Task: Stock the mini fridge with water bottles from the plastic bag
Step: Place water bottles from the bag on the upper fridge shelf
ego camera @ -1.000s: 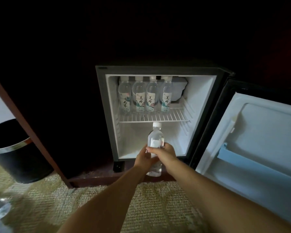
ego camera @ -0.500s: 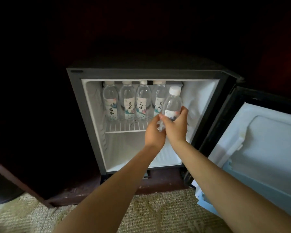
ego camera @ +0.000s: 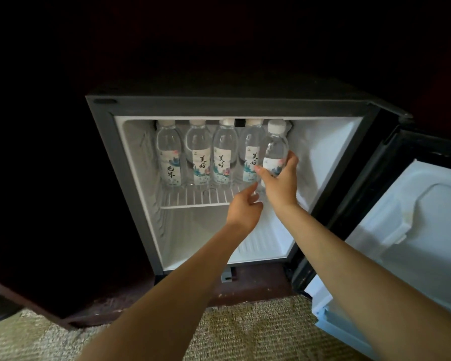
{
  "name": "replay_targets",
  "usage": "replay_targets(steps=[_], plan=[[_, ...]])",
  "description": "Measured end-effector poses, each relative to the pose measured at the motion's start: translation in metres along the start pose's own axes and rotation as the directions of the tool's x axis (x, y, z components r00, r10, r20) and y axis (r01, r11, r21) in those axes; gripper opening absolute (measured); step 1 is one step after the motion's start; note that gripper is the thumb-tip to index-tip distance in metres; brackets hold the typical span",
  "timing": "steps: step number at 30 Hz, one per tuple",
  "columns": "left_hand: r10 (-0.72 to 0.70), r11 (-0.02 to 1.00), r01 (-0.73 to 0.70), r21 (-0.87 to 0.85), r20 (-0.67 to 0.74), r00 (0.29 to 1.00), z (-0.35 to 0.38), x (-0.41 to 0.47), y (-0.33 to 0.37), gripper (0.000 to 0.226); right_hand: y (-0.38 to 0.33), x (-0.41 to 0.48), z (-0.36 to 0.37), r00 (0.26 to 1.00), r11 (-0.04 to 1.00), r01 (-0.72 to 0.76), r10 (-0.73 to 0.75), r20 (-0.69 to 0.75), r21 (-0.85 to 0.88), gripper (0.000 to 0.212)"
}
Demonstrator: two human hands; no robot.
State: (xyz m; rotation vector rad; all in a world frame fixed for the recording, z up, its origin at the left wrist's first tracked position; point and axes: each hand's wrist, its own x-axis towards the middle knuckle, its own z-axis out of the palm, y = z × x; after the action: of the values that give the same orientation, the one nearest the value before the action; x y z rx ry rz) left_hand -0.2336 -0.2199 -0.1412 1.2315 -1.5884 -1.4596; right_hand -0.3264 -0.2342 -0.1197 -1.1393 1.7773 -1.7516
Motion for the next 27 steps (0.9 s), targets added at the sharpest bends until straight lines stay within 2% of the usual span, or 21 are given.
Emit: replay_targets(steps=[5, 10, 13, 15, 20, 27], plan=[[-0.022, 0.999, 0.023, -0.046, 0.03, 0.999, 0.0, 0.005, 0.004, 0.058, 0.011, 0.009, -0.001, 0.999, 0.998, -0.033, 0.035, -0.04, 0.053, 0.062], [-0.029, 0.995, 0.036, -0.095, 0.067, 0.997, -0.002, 0.008, 0.004, 0.058, 0.025, 0.004, 0.003, 1.0, 0.999, 0.019, -0.018, -0.022, 0.049, 0.071], [-0.025, 0.995, 0.029, -0.091, 0.051, 0.998, -0.001, 0.007, 0.006, 0.056, 0.039, -0.002, -0.001, 1.0, 0.997, -0.025, 0.025, 0.005, 0.079, 0.071], [-0.042, 0.993, 0.046, -0.105, 0.039, 0.998, -0.001, 0.006, 0.006, 0.055, 0.046, -0.007, -0.004, 0.999, 0.997, -0.05, 0.049, 0.005, 0.059, 0.068], [-0.015, 0.994, 0.017, -0.108, 0.024, 1.0, 0.003, 0.0, 0.007, 0.054, 0.049, -0.015, -0.006, 0.997, 0.999, -0.005, 0.002, -0.074, -0.044, 0.061], [0.004, 0.992, 0.005, -0.129, 0.073, 0.997, 0.008, 0.001, 0.01, 0.056, 0.052, -0.008, -0.007, 0.998, 0.996, 0.003, -0.009, -0.064, -0.086, 0.059]])
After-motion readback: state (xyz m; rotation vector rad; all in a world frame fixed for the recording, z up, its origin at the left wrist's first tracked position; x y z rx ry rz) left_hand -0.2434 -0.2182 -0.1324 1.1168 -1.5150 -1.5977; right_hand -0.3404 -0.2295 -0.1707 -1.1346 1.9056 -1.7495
